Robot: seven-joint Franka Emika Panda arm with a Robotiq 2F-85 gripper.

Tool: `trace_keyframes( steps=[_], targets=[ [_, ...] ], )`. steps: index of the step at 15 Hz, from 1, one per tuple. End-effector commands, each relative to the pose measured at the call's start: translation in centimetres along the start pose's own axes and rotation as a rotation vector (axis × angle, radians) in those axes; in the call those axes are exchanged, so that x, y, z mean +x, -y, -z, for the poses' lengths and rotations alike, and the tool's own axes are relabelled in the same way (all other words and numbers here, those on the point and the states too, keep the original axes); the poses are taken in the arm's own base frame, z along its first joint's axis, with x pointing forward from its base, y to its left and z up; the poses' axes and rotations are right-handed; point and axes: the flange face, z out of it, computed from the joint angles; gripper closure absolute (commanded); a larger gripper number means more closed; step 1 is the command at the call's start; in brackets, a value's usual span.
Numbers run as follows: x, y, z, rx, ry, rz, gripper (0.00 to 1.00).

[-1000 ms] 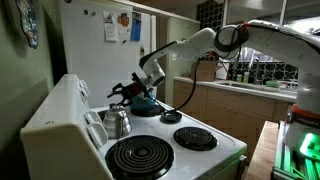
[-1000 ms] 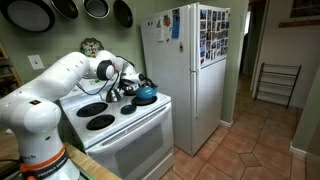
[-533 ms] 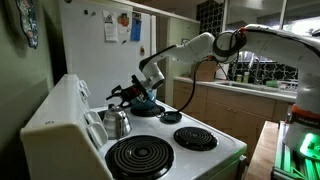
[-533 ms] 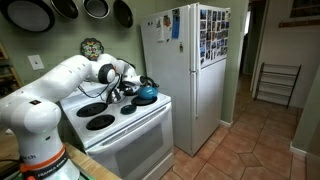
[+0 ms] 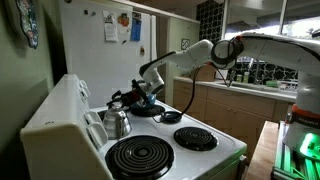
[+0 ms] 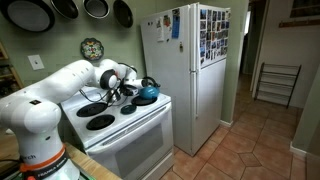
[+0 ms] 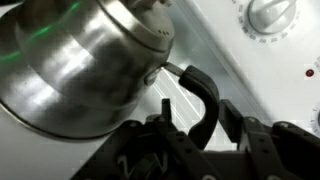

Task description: Pick up the silver stove top kettle on the middle of the rear stove plate and put it on the left rear stove plate

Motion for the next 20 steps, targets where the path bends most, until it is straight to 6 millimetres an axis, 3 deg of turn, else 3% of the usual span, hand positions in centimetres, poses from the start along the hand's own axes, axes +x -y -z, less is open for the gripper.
trace_keyframes(
  steps=[1,2,3,6,20],
  targets=[
    [1.1,-0.2,0.0,0.006,0.008,-0.017,0.6],
    [1.2,-0.2,0.0,0.009,0.007,-0.015,0.62],
    [1.2,-0.1,0.1,0.013,0.007,-0.014,0.76],
    [1.3,0.2,0.1,0.022,0.005,-0.01,0.95],
    [0.0,1.7,-0.4,0.066,0.044,-0.23,0.96]
  ],
)
